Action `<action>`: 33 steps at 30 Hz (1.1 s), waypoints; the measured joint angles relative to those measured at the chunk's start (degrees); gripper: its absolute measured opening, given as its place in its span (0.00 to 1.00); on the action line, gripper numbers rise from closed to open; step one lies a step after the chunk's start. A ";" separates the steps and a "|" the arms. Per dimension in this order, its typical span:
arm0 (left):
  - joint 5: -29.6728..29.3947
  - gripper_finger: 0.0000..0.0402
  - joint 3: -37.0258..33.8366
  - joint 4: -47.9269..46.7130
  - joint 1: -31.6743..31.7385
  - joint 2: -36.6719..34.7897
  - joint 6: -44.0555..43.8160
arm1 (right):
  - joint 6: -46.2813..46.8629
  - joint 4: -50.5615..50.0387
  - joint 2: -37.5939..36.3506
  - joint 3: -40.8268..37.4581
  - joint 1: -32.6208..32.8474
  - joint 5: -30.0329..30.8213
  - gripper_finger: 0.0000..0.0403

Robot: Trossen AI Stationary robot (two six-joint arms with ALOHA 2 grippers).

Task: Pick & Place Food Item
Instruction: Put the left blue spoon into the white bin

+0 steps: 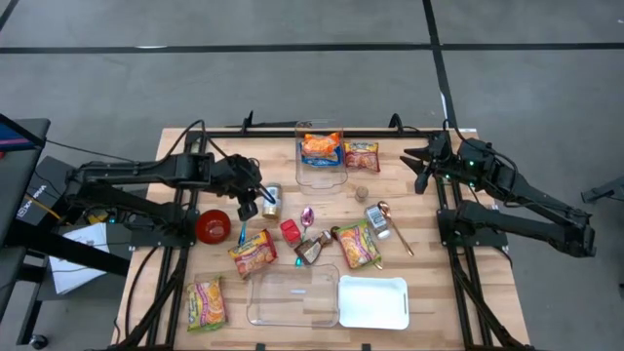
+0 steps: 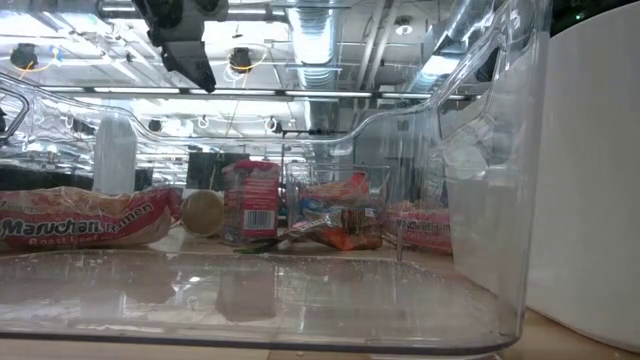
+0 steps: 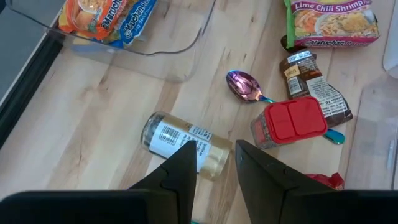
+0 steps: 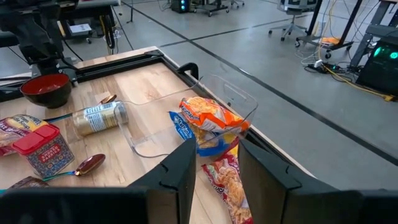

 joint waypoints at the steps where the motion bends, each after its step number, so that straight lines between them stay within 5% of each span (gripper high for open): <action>1: 0.00 0.26 0.00 0.00 0.00 0.00 0.00 | 0.00 0.00 0.00 0.00 0.00 0.01 0.28; 9: -0.24 0.26 0.00 0.00 0.00 0.02 0.03 | 0.00 -0.02 0.00 0.00 0.00 0.00 0.28; 15: -6.53 0.26 0.00 -0.31 0.39 0.04 1.08 | -0.02 -0.04 0.00 0.00 0.00 0.00 0.28; 22: -7.64 0.26 -2.18 -5.91 9.85 1.37 -1.41 | -0.21 -0.07 0.00 0.00 0.00 0.00 0.28; 33: 10.32 0.26 -14.38 5.84 27.61 1.44 6.97 | -0.20 -0.04 0.07 -0.04 0.02 0.00 0.28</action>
